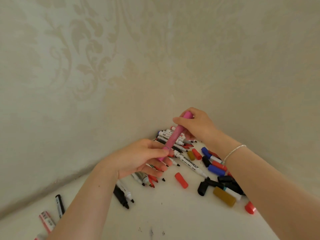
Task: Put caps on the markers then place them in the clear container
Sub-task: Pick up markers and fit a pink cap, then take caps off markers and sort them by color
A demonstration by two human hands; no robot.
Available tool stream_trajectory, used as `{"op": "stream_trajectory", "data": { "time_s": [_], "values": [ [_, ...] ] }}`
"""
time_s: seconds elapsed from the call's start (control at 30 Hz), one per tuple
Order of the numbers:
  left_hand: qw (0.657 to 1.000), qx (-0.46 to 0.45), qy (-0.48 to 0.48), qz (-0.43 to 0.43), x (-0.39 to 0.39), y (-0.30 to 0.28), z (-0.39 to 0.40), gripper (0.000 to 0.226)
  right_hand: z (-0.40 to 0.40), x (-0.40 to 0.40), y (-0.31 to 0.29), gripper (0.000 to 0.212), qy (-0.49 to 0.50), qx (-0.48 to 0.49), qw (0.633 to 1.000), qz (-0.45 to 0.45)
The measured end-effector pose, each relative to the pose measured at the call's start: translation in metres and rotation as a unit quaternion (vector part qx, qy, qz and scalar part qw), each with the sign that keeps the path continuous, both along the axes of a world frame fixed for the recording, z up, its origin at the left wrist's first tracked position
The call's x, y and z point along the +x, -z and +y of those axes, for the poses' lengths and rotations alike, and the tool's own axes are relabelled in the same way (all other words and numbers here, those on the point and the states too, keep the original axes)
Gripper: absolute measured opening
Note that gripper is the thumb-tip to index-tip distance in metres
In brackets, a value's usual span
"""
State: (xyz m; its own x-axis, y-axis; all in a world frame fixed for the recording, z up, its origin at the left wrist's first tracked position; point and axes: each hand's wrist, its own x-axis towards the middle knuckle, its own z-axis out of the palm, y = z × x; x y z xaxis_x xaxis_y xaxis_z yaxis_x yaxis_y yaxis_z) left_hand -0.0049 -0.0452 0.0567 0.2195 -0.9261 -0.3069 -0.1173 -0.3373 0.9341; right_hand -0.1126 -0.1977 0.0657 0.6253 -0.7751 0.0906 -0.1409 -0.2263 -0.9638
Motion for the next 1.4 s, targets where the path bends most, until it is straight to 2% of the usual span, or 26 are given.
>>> {"op": "stream_trajectory", "data": {
  "time_s": [0.07,0.17,0.23,0.37,0.47,0.6,0.7,0.8,0.9,0.97,1.0,1.13,1.27,1.4],
  "values": [
    [0.996,-0.003,-0.019,-0.084,0.008,0.003,0.002,0.02,0.002,-0.01,-0.002,0.023,-0.057,0.051,0.997,0.017],
    [0.972,-0.005,-0.072,-0.223,0.024,0.004,0.007,0.018,0.007,-0.019,-0.008,0.023,-0.182,0.086,0.978,0.054],
    [0.957,-0.009,-0.085,-0.276,0.033,0.003,0.013,0.02,0.016,-0.017,-0.007,0.024,-0.24,0.051,0.964,0.102],
    [0.934,-0.001,-0.082,-0.349,0.047,0.001,0.025,0.028,0.042,0.002,0.004,0.027,-0.252,-0.093,0.939,0.216],
    [0.937,0.002,-0.072,-0.341,0.059,-0.004,0.038,0.03,0.056,0.018,0.01,0.028,-0.227,-0.125,0.947,0.191],
    [0.937,0.043,-0.185,-0.295,0.088,-0.019,0.077,0.031,0.08,0.032,0.017,0.023,-0.218,-0.128,0.954,0.162],
    [0.921,0.095,-0.233,-0.298,0.104,-0.019,0.114,0.02,0.107,0.046,0.027,0.025,-0.275,-0.122,0.932,0.2],
    [0.91,0.133,-0.227,-0.32,0.108,-0.005,0.136,0.017,0.138,0.064,0.043,0.027,-0.28,-0.211,0.906,0.237],
    [0.897,0.114,-0.237,-0.356,0.11,0.013,0.146,0.015,0.166,0.081,0.063,0.01,-0.292,-0.273,0.888,0.228],
    [0.894,0.088,-0.238,-0.369,0.11,0.027,0.146,0.014,0.179,0.086,0.074,0.007,-0.283,-0.322,0.873,0.232],
    [0.895,0.072,-0.238,-0.371,0.11,0.033,0.145,0.015,0.183,0.087,0.077,0.009,-0.281,-0.34,0.866,0.234],
    [0.902,0.015,-0.242,-0.358,0.103,0.053,0.133,0.02,0.191,0.09,0.086,0.044,-0.281,-0.383,0.838,0.268],
    [0.904,-0.016,-0.251,-0.347,0.099,0.067,0.123,0.027,0.191,0.091,0.091,0.042,-0.277,-0.377,0.844,0.263],
    [0.896,-0.034,-0.236,-0.375,0.094,0.072,0.12,0.021,0.181,0.095,0.075,0.005,-0.252,-0.313,0.892,0.207]
  ]
}}
